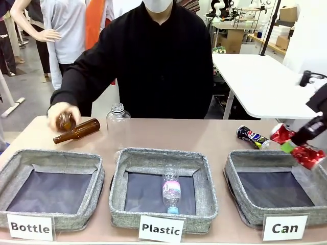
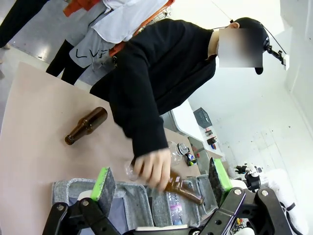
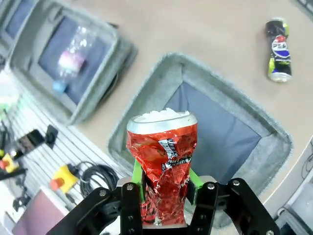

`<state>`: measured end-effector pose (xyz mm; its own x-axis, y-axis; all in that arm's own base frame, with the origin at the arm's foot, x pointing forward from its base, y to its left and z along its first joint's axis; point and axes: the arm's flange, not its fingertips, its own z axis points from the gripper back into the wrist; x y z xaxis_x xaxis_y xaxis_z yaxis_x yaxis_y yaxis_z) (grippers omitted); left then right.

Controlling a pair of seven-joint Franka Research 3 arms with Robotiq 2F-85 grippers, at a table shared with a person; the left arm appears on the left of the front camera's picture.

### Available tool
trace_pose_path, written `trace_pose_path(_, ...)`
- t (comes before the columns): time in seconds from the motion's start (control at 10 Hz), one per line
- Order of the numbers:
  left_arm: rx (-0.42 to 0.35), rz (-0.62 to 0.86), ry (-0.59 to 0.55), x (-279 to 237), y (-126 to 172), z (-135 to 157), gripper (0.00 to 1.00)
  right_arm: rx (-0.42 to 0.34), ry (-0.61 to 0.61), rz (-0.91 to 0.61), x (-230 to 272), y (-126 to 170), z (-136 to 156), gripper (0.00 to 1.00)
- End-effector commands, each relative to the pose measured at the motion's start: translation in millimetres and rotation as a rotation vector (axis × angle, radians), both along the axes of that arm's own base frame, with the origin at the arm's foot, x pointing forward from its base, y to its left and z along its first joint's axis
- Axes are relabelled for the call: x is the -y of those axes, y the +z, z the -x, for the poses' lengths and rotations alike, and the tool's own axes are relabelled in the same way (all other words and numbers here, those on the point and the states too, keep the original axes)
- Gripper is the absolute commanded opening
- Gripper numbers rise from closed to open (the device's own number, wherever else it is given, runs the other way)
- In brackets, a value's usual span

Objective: Sort the can waste into the basket.
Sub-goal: Pick up the can waste from the table and place it in the right Fabric basket.

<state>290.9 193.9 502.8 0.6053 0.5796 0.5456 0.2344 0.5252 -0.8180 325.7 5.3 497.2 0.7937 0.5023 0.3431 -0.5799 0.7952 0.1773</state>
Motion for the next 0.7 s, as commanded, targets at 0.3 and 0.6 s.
trace_pose_path(0.3,0.05,-0.129,0.011,-89.6,65.5,59.9,1.0,0.005,0.07,-0.012,25.2,-28.4,-6.1,0.0)
trace_pose_path(0.6,0.08,-0.101,0.162,-134.3,74.1,93.7,1.0,0.0,0.063,-0.009,26.8,-32.9,-14.9,0.0)
